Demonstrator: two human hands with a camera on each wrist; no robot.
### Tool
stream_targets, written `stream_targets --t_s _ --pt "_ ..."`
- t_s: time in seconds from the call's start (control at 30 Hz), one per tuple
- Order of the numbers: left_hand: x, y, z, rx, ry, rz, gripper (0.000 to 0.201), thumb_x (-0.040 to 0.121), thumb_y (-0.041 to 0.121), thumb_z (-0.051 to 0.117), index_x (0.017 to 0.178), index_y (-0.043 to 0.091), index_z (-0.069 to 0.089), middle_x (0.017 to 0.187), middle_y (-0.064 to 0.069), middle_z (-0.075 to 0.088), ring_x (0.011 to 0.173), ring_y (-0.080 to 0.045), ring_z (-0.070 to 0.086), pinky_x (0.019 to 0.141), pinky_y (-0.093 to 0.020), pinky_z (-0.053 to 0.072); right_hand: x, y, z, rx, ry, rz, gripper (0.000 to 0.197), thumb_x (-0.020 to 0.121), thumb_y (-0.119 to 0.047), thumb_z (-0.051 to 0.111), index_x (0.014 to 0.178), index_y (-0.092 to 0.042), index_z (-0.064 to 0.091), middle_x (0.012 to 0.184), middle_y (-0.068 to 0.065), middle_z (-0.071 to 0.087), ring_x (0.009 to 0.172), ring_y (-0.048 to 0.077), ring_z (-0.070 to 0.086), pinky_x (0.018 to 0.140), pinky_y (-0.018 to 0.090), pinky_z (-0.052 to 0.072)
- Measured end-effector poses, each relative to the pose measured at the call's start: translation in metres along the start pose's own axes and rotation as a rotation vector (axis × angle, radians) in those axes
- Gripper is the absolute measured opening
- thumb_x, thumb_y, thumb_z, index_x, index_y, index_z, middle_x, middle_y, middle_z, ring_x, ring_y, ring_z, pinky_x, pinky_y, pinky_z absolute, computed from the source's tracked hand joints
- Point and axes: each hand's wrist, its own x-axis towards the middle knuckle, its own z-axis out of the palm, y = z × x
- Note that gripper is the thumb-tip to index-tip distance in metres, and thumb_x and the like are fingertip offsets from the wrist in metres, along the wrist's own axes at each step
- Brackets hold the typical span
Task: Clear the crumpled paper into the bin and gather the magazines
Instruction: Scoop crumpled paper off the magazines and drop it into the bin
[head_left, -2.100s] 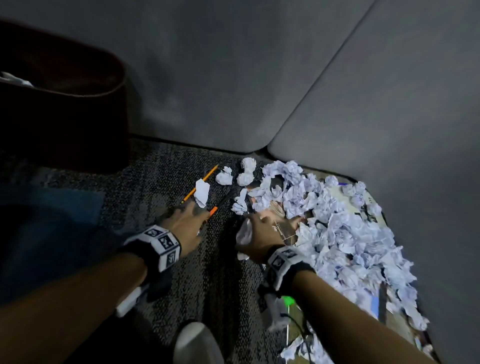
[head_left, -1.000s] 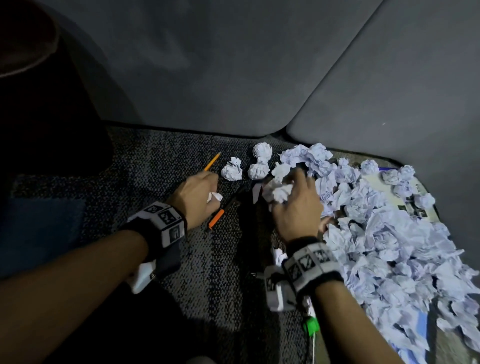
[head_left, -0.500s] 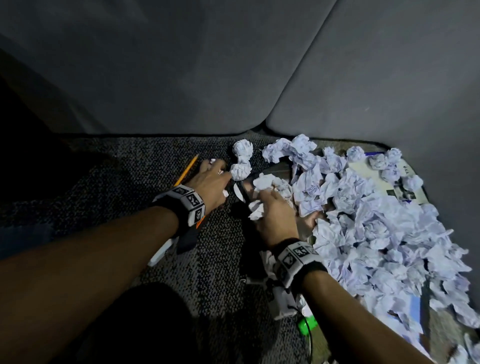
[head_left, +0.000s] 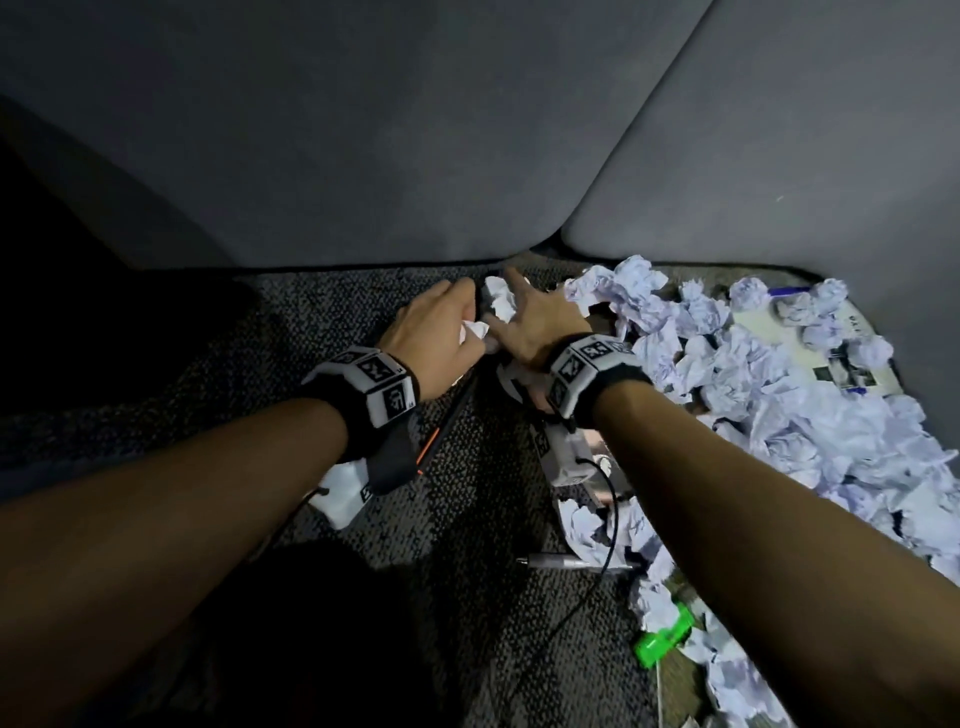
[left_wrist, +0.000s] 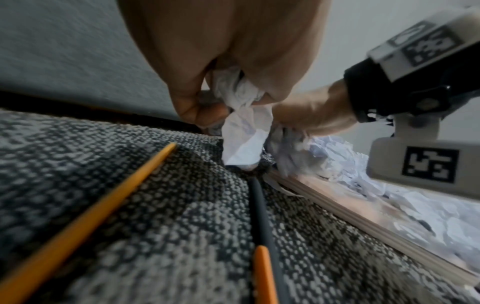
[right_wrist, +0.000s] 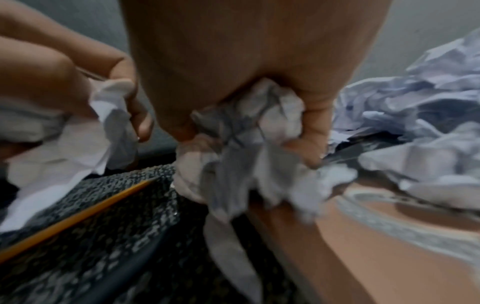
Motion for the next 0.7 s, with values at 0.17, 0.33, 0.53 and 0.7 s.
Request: stream_targets --t_s 0.17,0.33,0.53,0.7 --pt "-0.004 -0.012 -0.015 0.004 0.026 -0.005 0.010 0.079 0.014 0.054 0.084 0.014 0.045 0.087 -0.001 0.047 0.081 -0.027 0.051 0.074 -0.039 0.045 0.001 -0.014 0.022 0.011 0.035 0.066 0.089 0.077 -0.061 0.056 0.145 -0.024 0.014 0.117 0.022 0.062 0.108 0.040 0.060 0.086 0.041 0.046" --pt "-0.015 -0.008 -0.037 -0.027 0.079 0.049 0.014 0.078 0.009 0.056 0.080 0.015 0.044 0.083 0.000 0.046 0.076 -0.023 0.046 0.070 -0.036 0.038 0.013 -0.017 0.017 0.075 0.037 0.125 0.077 0.070 -0.047 0.069 0.131 -0.022 0.029 0.106 0.019 0.065 0.101 0.039 0.062 0.081 0.038 0.048" --pt "-0.068 0.022 -0.121 -0.090 0.293 0.138 0.007 0.077 0.009 0.056 0.077 0.007 0.050 0.075 -0.003 0.050 0.067 -0.020 0.044 0.061 -0.029 0.034 -0.026 -0.030 -0.023 0.250 0.209 -0.017 0.060 0.072 -0.030 0.075 0.124 -0.018 0.047 0.106 0.013 0.068 0.099 0.036 0.063 0.074 0.031 0.042" --pt "-0.119 0.023 -0.248 -0.137 0.516 0.005 0.017 0.081 0.030 0.053 0.080 0.013 0.051 0.070 0.003 0.059 0.065 -0.004 0.056 0.060 -0.017 0.044 -0.088 -0.128 -0.098 0.658 0.295 -0.463 0.055 0.074 -0.024 0.075 0.122 -0.027 0.051 0.103 -0.009 0.068 0.093 0.009 0.066 0.082 0.022 0.048"
